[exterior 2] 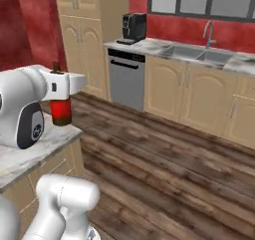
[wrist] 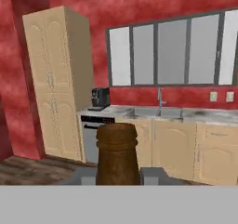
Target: Get the candle and the beer from the cabinet and move them to the dining counter.
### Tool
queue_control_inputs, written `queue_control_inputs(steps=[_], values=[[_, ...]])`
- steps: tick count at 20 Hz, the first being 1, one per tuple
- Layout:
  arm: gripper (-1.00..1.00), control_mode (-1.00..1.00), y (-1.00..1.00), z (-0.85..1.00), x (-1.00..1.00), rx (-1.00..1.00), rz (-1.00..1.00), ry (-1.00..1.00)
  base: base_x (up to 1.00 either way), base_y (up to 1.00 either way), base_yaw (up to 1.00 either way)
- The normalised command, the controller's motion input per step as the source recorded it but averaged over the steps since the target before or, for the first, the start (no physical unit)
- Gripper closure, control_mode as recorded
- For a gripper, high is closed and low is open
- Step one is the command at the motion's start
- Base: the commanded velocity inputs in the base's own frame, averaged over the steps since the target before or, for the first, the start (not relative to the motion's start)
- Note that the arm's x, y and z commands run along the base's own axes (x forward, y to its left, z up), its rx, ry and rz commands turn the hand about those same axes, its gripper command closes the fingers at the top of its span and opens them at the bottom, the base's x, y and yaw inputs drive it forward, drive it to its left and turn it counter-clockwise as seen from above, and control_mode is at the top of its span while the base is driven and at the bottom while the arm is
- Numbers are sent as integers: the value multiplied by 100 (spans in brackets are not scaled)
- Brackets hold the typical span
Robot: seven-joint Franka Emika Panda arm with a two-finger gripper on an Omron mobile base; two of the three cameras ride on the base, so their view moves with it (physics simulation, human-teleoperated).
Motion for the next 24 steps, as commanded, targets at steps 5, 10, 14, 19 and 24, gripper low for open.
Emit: queue_control_inputs(steps=[5, 10, 14, 19, 24], values=[[100, 100, 0, 0, 0, 0, 0, 0, -45, 0, 95], [100, 100, 0, 0, 0, 0, 0, 0, -42, -12, 88], [100, 100, 0, 0, 0, 0, 0, 0, -28, -63, 76], [100, 100, 0, 0, 0, 0, 0, 0, -15, -95, 62], [100, 100, 0, 0, 0, 0, 0, 0, 0, -100, 48]])
